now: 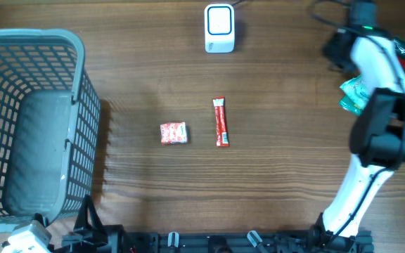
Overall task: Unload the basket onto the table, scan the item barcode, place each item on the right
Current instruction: 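Drop the tube at the right table edge, then reach the right gripper to the red stick sachet and grasp it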
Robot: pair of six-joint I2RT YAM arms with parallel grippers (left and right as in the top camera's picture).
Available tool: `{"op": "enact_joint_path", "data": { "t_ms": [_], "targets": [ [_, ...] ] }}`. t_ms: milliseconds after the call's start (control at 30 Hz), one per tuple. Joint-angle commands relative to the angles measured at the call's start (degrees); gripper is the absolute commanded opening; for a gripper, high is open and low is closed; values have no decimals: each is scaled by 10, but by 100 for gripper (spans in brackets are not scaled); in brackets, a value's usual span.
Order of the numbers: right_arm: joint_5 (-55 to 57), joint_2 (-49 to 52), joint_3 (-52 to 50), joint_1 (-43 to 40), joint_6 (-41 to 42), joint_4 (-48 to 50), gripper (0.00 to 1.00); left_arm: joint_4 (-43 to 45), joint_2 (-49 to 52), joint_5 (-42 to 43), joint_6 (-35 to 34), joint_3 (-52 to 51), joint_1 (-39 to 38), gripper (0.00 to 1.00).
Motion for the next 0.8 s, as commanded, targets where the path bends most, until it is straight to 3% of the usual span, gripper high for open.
{"op": "enact_joint_path", "data": {
  "t_ms": [0, 100, 167, 400, 600, 767],
  "targets": [
    [18, -23, -10, -61, -18, 1, 23, 2, -4, 3, -1, 0, -3, 100],
    [-4, -23, -10, -103, -23, 0, 37, 2, -4, 3, -1, 0, -3, 100],
    [-88, -24, -2, -122, -68, -2, 100, 2, -4, 3, -1, 0, -3, 100],
    [-214, -71, 76, -105, -72, -98, 100, 2, -4, 3, -1, 0, -3, 100],
    [-203, -189, 84, -9, -16, -225, 100, 2, -4, 3, -1, 0, -3, 100],
    [-203, -206, 80, 91, -2, -328, 100, 2, -4, 3, -1, 0, -3, 100]
  ]
}}
